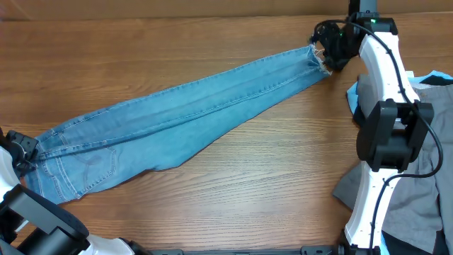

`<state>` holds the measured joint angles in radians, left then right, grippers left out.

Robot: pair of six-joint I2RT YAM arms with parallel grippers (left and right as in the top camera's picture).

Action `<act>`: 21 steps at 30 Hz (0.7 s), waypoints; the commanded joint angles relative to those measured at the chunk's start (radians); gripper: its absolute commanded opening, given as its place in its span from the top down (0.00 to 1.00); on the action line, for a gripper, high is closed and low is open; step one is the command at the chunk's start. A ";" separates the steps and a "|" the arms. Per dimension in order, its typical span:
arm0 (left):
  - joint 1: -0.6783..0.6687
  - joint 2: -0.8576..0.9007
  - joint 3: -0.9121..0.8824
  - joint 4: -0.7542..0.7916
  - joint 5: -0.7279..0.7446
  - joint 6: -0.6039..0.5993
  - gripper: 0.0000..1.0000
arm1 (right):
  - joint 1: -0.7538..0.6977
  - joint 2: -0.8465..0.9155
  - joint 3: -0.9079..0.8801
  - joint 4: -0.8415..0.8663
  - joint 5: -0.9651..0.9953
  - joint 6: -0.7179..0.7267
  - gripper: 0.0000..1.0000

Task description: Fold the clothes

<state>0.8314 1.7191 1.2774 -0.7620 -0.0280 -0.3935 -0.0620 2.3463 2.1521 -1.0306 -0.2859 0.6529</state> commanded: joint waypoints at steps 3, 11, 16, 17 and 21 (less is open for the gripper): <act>0.004 0.006 0.026 0.000 -0.031 -0.011 0.85 | -0.017 0.007 0.006 -0.088 0.144 -0.061 0.48; 0.004 0.006 0.026 0.000 -0.031 -0.011 0.84 | -0.010 0.064 -0.006 -0.059 0.143 -0.078 0.71; 0.004 0.006 0.026 -0.007 -0.031 -0.011 0.84 | -0.009 0.123 -0.006 -0.003 0.105 -0.079 0.69; 0.004 0.006 0.025 -0.007 -0.031 -0.011 0.84 | -0.009 0.133 -0.006 0.012 0.088 -0.083 0.68; 0.004 0.006 0.026 -0.007 -0.031 -0.011 0.84 | -0.005 0.151 -0.006 0.055 0.032 -0.091 0.67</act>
<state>0.8318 1.7191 1.2781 -0.7666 -0.0322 -0.3935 -0.0761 2.4844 2.1456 -0.9974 -0.2005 0.5747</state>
